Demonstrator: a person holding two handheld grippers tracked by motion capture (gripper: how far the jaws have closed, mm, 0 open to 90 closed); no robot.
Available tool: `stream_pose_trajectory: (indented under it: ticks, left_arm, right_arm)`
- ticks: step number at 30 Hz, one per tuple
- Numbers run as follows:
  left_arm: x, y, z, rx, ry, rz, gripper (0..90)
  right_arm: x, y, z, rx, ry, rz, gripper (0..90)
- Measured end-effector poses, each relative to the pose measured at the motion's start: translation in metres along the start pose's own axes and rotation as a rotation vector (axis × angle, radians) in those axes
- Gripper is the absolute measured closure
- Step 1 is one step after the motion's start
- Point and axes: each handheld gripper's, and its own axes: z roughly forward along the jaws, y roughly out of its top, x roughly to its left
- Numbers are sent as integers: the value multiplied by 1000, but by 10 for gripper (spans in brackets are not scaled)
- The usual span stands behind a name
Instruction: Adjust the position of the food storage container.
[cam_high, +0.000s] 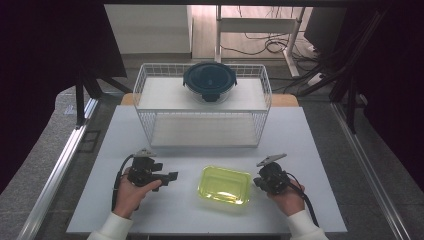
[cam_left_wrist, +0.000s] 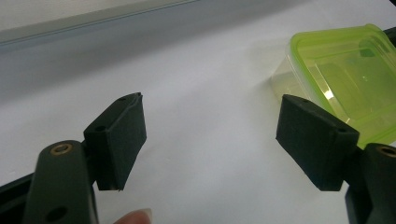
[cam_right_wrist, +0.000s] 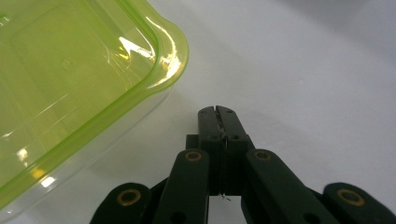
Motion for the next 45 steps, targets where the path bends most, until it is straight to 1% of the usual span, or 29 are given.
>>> stream_pose_trajectory:
  ticks: [3,4,12,18,24,26,30,34,38,42,45]
  left_arm:
    - [-1,0,1,5,1,4,236]
    - [-1,0,2,7,1,5,236]
    - [-1,-1,2,8,1,5,234]
    - [-3,-1,5,11,4,11,234]
    - [-2,-1,3,6,7,9,233]
    - [-2,-1,3,6,7,12,232]
    - [-2,-1,4,3,8,9,231]
    - [-2,-1,3,1,11,8,231]
    - [-2,-1,4,2,11,12,230]
    - [0,-1,4,2,13,5,230]
    - [1,-1,4,0,13,6,229]
  right_arm:
    - [2,1,1,6,-7,-4,889]
    - [4,2,1,7,-11,-13,889]
    - [15,11,5,22,-2,-38,889]
    - [19,15,10,29,4,-49,889]
    - [24,21,14,18,16,-55,889]
    - [26,24,16,17,23,-66,888]
    - [30,29,22,15,17,-83,888]
    - [32,34,28,10,20,-84,888]
    - [37,40,35,11,25,-98,889]
    - [43,46,39,4,37,-102,889]
    - [48,49,42,-3,34,-102,889]
